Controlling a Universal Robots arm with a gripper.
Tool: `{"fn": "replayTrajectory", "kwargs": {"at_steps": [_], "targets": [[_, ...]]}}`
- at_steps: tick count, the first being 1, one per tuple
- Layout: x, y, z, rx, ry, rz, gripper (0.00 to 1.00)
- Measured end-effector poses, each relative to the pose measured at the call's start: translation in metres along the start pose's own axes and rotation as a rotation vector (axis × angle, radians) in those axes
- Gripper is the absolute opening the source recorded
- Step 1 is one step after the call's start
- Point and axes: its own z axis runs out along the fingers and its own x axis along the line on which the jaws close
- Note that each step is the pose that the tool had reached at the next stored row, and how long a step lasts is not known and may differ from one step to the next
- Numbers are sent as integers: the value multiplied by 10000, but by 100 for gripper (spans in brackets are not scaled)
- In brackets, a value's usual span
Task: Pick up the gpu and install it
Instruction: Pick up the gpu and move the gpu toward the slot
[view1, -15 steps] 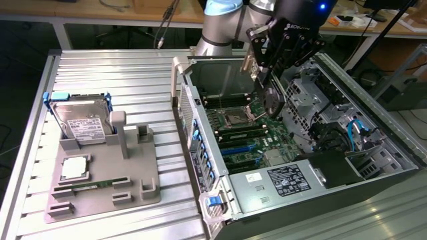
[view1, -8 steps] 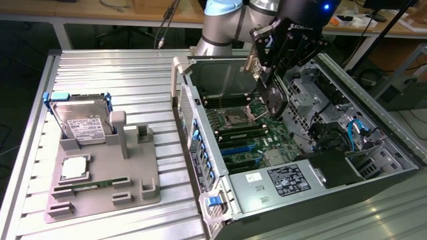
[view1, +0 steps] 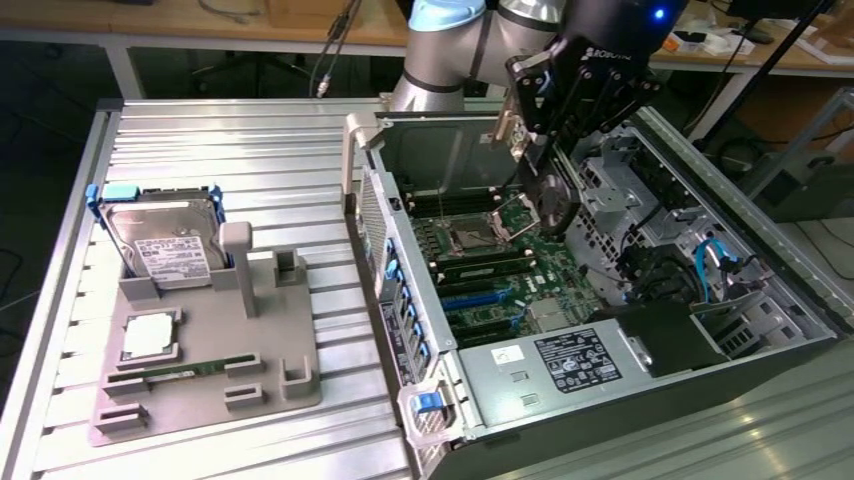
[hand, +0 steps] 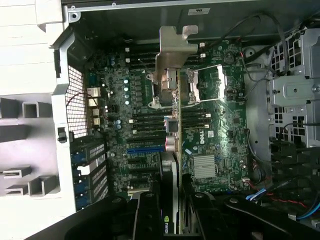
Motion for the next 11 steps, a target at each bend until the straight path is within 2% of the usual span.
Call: {"fn": "replayTrajectory", "kwargs": {"at_steps": [7, 11], "targets": [[-14, 11, 0, 2, 0, 1, 27], [-12, 47, 2, 12, -1, -1, 27]]}}
